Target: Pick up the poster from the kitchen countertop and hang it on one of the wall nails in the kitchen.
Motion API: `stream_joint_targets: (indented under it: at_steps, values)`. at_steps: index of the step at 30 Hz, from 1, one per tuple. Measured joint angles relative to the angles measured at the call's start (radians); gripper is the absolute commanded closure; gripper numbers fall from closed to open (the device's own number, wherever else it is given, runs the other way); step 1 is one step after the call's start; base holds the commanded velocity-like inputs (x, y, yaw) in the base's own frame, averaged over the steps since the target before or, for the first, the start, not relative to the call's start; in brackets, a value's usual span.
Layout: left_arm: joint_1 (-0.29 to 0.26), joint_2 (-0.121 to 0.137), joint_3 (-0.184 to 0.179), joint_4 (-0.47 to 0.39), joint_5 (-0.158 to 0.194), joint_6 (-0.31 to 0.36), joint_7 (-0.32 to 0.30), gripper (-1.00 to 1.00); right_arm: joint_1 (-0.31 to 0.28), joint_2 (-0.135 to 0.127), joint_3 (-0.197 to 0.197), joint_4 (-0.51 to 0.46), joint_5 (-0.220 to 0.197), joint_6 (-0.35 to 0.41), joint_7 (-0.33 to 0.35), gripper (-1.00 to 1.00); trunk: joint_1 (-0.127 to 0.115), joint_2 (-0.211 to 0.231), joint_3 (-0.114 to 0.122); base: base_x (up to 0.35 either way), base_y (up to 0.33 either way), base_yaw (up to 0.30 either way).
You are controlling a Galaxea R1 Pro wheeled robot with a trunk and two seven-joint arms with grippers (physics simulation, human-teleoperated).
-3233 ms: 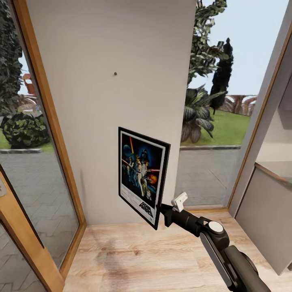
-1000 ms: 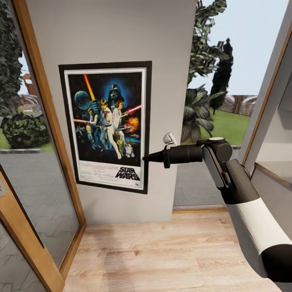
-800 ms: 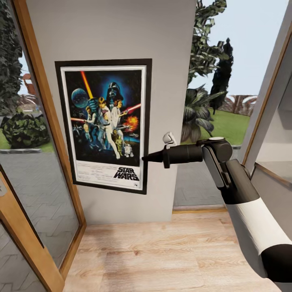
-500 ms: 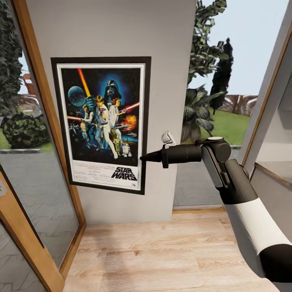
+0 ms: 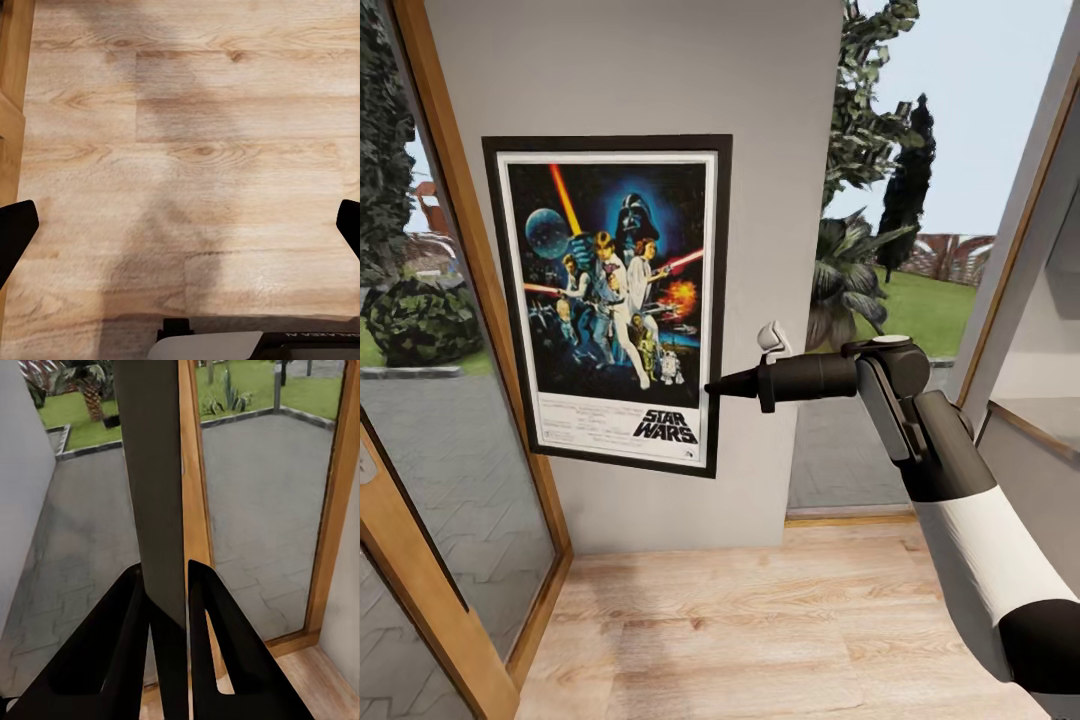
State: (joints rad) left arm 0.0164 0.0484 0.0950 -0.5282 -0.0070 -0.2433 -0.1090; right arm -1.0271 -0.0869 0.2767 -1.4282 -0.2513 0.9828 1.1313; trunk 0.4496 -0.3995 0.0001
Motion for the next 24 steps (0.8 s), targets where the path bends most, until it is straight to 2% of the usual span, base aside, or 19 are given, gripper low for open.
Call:
stream_joint_targets:
  at_steps: [8, 15, 24]
  values:
    - [0.0, 0.0, 0.0, 0.0, 0.0, 0.0, 0.0, -1.0, -0.06, -0.001, 0.0, 0.009, 0.001, 0.001, 0.001, 1.0, 0.0, 0.0, 0.0, 0.0, 0.0, 0.0]
    - [0.0, 0.0, 0.0, 0.0, 0.0, 0.0, 0.0, -1.0, -0.11, -0.003, 0.0, 0.031, 0.003, 0.001, 0.037, 1.0, 0.0, 0.0, 0.0, 0.0, 0.0, 0.0]
    - [0.0, 0.0, 0.0, 0.0, 0.0, 0.0, 0.001, -1.0, -0.137, -0.004, 0.0, 0.046, 0.003, 0.001, 0.045, 1.0, 0.0, 0.0, 0.0, 0.0, 0.0, 0.0]
